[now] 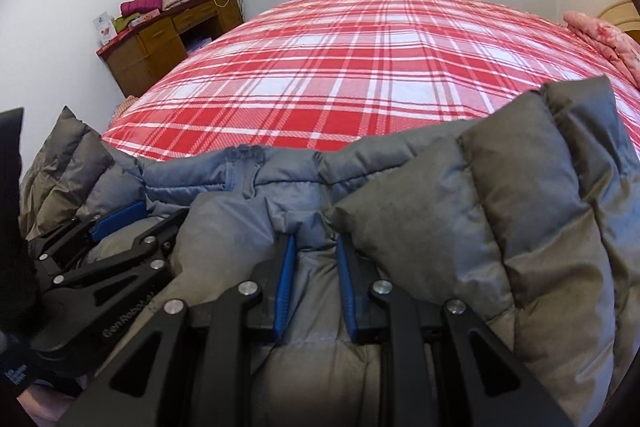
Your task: Fold large clothes
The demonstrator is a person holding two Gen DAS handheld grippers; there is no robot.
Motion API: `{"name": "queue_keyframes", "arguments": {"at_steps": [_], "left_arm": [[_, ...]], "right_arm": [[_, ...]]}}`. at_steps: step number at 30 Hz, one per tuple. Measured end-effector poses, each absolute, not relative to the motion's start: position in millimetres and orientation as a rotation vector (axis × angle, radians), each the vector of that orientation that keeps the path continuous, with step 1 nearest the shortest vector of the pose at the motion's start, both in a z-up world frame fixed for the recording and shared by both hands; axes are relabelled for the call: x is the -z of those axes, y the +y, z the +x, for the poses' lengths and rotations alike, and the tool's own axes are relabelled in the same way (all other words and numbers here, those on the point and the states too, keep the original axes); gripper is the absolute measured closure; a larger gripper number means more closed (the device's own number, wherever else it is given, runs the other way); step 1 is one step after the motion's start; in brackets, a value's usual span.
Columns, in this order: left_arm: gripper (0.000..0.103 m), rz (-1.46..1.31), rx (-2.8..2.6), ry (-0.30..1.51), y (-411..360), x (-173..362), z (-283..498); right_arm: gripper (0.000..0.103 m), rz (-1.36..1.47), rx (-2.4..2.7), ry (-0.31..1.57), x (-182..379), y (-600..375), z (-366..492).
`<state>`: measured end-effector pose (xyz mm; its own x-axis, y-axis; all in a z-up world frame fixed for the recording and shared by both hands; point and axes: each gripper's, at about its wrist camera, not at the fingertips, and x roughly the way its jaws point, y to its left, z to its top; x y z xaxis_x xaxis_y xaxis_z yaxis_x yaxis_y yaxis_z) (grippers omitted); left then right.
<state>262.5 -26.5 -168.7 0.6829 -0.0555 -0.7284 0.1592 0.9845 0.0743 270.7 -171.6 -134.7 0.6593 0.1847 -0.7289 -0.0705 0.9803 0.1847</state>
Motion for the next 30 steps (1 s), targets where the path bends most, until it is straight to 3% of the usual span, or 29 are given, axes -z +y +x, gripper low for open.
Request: {"name": "queue_keyframes", "arguments": {"at_steps": [10, 19, 30], "left_arm": [[0.052, 0.141, 0.116, 0.809, -27.4, 170.5, 262.3], [0.052, 0.145, 0.114, 0.807, -27.3, 170.8, 261.9], [0.052, 0.136, 0.129, 0.824, -24.8, 166.3, 261.4]], "right_arm": [[0.08, 0.221, 0.008, 0.727, 79.1, -240.7, 240.4], [0.087, 0.308, 0.101, 0.789, 127.7, -284.2, 237.6], [0.09, 0.385, 0.083, 0.786, 140.0, -295.5, 236.2]]}}
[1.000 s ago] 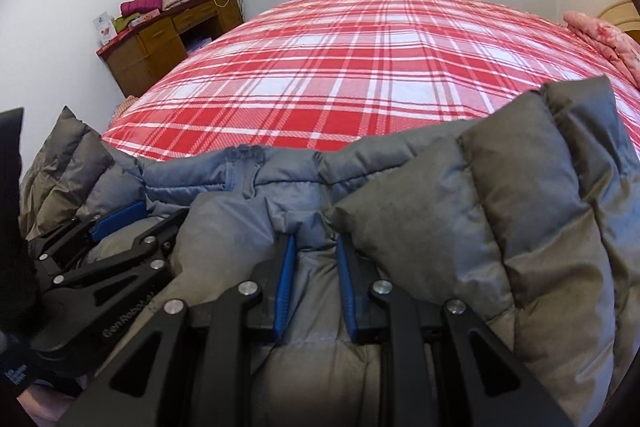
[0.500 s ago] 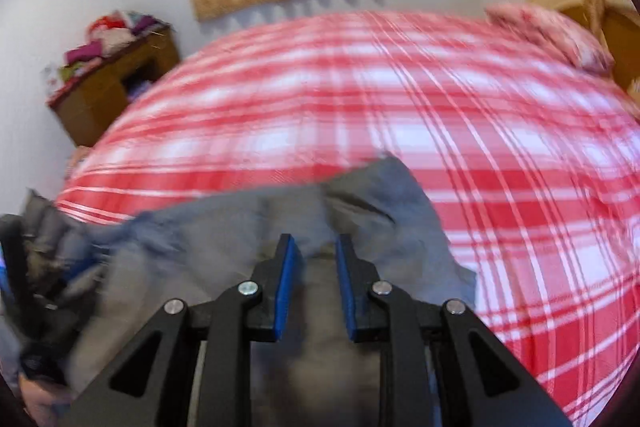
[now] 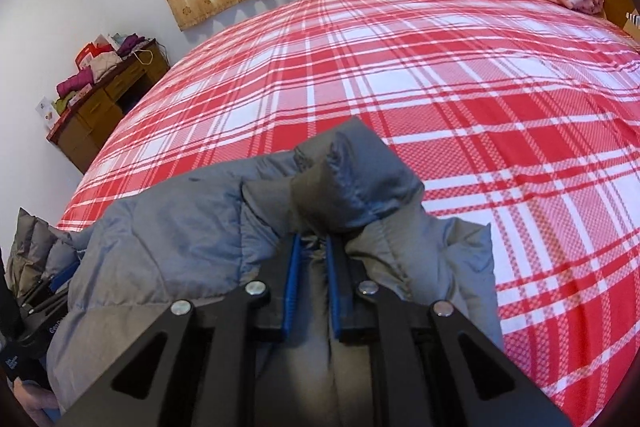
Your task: Fold large clothes
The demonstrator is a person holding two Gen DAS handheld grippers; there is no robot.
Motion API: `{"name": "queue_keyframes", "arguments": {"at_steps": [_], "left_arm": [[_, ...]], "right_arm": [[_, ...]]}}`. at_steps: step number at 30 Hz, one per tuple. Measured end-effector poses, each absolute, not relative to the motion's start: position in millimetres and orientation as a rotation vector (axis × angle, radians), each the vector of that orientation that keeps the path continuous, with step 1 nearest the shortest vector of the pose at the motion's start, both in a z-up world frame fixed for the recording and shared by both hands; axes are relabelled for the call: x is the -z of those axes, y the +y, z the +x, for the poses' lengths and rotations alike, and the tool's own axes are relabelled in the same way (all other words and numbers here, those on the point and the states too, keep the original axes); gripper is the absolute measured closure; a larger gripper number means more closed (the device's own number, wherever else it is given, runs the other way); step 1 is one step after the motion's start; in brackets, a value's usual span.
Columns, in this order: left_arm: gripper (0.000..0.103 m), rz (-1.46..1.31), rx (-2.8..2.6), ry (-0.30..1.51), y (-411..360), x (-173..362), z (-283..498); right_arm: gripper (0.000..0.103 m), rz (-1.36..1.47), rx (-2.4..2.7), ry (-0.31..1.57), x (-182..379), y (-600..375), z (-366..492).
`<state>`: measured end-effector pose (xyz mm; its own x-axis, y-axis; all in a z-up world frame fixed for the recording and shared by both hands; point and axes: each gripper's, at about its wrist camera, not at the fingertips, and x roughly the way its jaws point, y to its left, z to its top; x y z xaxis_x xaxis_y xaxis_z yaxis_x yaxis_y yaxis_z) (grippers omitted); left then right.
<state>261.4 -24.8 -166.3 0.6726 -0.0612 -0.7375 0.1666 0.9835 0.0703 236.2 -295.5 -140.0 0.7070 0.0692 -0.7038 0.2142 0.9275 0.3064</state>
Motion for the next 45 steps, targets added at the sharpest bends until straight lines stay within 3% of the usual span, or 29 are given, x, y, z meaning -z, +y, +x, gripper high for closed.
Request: {"name": "queue_keyframes", "arguments": {"at_steps": [8, 17, 23, 30, 45], "left_arm": [[0.052, 0.051, 0.164, 0.843, 28.9, 118.0, 221.5], [0.052, -0.008, 0.143, 0.799, 75.8, 97.2, 170.3], [0.052, 0.048, 0.123, 0.798, 73.4, 110.0, 145.5], [0.052, 0.082, 0.105, 0.809, 80.5, 129.6, 141.6], [0.051, -0.257, 0.002, 0.77, 175.7, 123.2, 79.8]], "right_arm": [[0.091, 0.352, 0.099, 0.808, 133.5, -293.4, 238.6], [0.087, 0.29, -0.058, 0.648, 60.3, -224.3, 154.1], [0.087, 0.236, -0.17, 0.723, 93.5, -153.7, 142.9], [0.091, 0.226, -0.117, 0.783, 138.4, -147.0, 155.6], [0.092, 0.07, -0.076, 0.778, 135.4, -128.6, 150.8]]}}
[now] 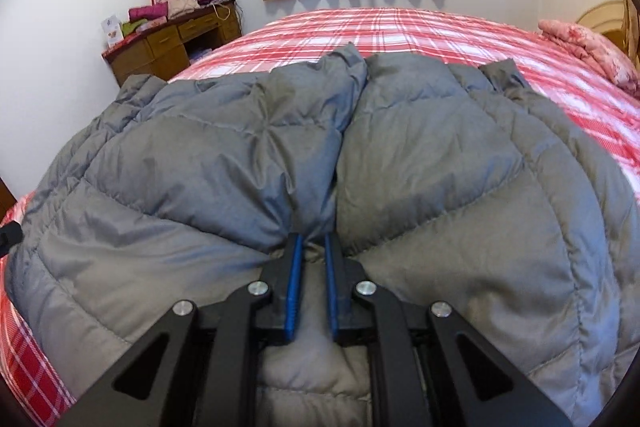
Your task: Fold large clothes
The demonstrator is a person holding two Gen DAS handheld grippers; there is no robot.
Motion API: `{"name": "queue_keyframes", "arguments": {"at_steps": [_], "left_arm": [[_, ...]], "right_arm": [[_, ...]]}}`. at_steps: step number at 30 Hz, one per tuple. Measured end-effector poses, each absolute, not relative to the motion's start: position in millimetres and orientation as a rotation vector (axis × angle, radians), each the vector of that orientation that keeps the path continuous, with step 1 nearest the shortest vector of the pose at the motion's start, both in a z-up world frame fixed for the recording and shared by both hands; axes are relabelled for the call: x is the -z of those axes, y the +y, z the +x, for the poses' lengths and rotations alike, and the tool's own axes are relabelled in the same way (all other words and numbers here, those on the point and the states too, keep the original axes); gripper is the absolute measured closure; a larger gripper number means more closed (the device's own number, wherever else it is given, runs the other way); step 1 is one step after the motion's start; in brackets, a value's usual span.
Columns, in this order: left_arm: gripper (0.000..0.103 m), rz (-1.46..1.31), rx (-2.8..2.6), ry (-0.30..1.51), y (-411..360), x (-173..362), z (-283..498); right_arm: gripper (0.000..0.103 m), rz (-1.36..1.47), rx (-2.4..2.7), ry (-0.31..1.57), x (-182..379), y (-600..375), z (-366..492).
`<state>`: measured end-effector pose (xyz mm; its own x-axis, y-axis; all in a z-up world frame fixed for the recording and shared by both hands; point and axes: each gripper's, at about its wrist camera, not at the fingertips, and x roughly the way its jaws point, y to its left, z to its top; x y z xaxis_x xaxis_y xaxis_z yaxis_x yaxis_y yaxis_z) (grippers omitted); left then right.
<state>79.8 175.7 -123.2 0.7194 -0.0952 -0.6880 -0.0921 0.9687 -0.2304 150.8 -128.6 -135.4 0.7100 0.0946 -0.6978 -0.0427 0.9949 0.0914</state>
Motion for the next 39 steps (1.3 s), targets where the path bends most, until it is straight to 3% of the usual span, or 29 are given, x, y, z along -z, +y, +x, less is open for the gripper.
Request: {"name": "queue_keyframes", "arguments": {"at_steps": [11, 19, 27, 39], "left_arm": [[0.046, -0.448, 0.125, 0.837, 163.5, 144.9, 112.1], [0.044, -0.567, 0.179, 0.807, 163.3, 159.5, 100.0], [0.044, -0.502, 0.071, 0.665, 177.5, 144.2, 49.6], [0.04, -0.631, 0.052, 0.664, 189.3, 164.5, 29.1]], "right_arm": [[0.089, 0.15, -0.144, 0.676, 83.8, -113.9, 139.0], [0.094, 0.205, -0.132, 0.788, 137.0, -107.6, 168.7], [0.094, 0.195, -0.147, 0.794, 140.0, -110.0, 171.4], [0.094, 0.202, -0.163, 0.785, 142.4, -112.8, 168.8]]}}
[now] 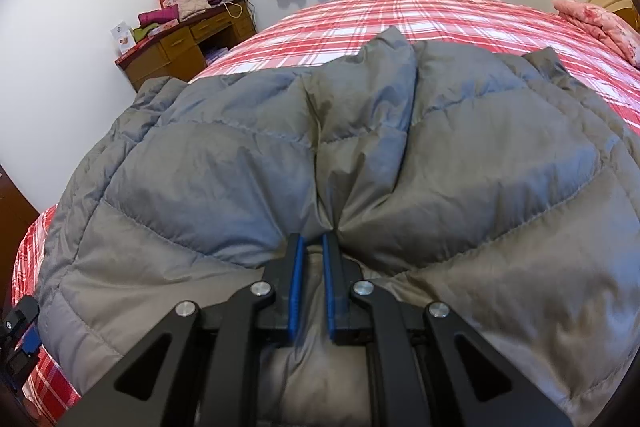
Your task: Fold large clothes
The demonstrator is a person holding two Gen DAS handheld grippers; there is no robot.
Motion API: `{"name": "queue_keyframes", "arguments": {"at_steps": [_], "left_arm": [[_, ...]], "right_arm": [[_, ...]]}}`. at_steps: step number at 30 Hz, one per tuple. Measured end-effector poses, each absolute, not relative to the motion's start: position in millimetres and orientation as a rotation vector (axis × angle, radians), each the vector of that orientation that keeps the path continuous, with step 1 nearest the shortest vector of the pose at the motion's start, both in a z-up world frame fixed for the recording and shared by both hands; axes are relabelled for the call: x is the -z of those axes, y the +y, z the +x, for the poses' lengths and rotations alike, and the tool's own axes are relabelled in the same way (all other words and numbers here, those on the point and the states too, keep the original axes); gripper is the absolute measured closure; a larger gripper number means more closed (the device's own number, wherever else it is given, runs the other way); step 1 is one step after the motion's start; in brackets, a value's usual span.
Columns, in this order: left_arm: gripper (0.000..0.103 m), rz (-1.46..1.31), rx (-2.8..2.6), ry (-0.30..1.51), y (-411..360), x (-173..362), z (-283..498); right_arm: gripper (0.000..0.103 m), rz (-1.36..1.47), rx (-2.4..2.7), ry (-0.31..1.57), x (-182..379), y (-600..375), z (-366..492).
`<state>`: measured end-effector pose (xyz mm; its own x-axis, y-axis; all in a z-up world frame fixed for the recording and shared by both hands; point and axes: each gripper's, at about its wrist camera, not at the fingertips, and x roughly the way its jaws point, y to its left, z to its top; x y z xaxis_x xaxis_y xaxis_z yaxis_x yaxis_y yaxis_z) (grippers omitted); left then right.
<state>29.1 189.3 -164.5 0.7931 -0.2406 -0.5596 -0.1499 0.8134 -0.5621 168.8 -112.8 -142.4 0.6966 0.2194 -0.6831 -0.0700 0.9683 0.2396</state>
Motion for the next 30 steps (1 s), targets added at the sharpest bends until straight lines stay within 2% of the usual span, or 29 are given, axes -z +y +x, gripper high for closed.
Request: {"name": "queue_keyframes", "arguments": {"at_steps": [7, 10, 17, 18, 19, 22, 25, 30], "left_arm": [[0.034, -0.809, 0.162, 0.718, 179.0, 177.9, 66.7], [0.029, -0.781, 0.179, 0.69, 173.7, 170.1, 79.5], [0.028, -0.747, 0.255, 0.659, 147.7, 163.6, 115.2], [0.032, -0.728, 0.271, 0.645, 142.2, 160.4, 116.7], [0.048, -0.705, 0.284, 0.639, 138.0, 156.8, 118.6], [0.071, -0.648, 0.391, 0.608, 125.7, 137.4, 121.7], [0.079, -0.582, 0.456, 0.588, 112.1, 112.3, 122.5], [0.082, -0.435, 0.568, 0.542, 90.6, 71.3, 107.8]], "right_arm": [[0.094, 0.219, -0.179, 0.785, 143.5, -117.0, 167.4], [0.094, 0.217, -0.183, 0.787, 144.1, -118.5, 167.1], [0.094, 0.216, -0.173, 0.794, 145.3, -116.0, 168.5], [0.094, 0.223, -0.176, 0.796, 145.8, -116.7, 168.9], [0.094, 0.227, -0.178, 0.798, 146.1, -117.9, 169.2], [0.094, 0.305, -0.202, 0.827, 147.8, -124.9, 172.5], [0.094, 0.368, -0.236, 0.848, 149.0, -128.2, 173.2], [0.094, 0.534, -0.331, 0.891, 154.6, -118.4, 166.9]]}}
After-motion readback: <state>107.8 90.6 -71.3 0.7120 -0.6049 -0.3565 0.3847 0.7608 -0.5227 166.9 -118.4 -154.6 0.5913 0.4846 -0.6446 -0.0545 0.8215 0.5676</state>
